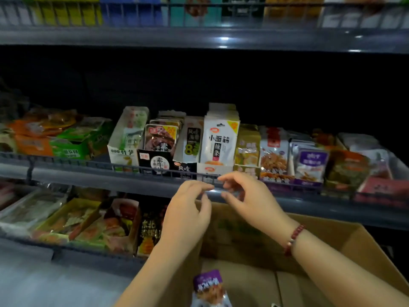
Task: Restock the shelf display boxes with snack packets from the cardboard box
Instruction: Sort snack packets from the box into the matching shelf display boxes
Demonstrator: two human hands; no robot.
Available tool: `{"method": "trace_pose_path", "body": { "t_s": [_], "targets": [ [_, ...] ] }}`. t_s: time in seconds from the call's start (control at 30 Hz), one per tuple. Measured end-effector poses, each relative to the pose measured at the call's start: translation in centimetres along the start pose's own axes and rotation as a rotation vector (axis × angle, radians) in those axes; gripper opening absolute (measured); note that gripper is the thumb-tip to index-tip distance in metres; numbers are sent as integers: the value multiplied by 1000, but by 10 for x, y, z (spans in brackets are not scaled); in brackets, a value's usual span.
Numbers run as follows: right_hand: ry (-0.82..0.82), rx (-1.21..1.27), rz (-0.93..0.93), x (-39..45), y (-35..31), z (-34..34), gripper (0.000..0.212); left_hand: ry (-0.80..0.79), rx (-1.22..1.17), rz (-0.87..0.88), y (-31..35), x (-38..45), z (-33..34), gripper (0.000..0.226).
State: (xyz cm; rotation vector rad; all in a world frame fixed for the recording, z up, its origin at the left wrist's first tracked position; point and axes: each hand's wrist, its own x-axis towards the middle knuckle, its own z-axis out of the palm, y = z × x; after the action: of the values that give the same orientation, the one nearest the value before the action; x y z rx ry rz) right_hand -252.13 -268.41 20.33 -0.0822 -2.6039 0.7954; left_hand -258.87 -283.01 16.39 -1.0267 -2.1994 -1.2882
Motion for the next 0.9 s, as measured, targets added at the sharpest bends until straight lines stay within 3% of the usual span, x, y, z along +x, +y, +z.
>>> {"method": "trace_pose_path", "body": {
  "t_s": [0.23, 0.57, 0.7, 0.87, 0.9],
  "targets": [
    [-187, -227, 35, -109, 50, -53, 32, -256, -136, -95, 59, -54, 39, 28],
    [-281, -459, 235, -203, 134, -108, 27, -1004, -44, -426, 63, -80, 113, 17],
    [-287, -438, 285, -214, 154, -108, 24, -1150, 4, -522, 42, -96, 153, 13],
    [-178, -451, 324, -229, 168, -105, 20, -1259, -14, -656, 22, -128, 197, 6],
    [-166, -454, 324, -231, 168, -102, 20, -1274, -1, -693, 17, -134, 205, 16]
  ]
}}
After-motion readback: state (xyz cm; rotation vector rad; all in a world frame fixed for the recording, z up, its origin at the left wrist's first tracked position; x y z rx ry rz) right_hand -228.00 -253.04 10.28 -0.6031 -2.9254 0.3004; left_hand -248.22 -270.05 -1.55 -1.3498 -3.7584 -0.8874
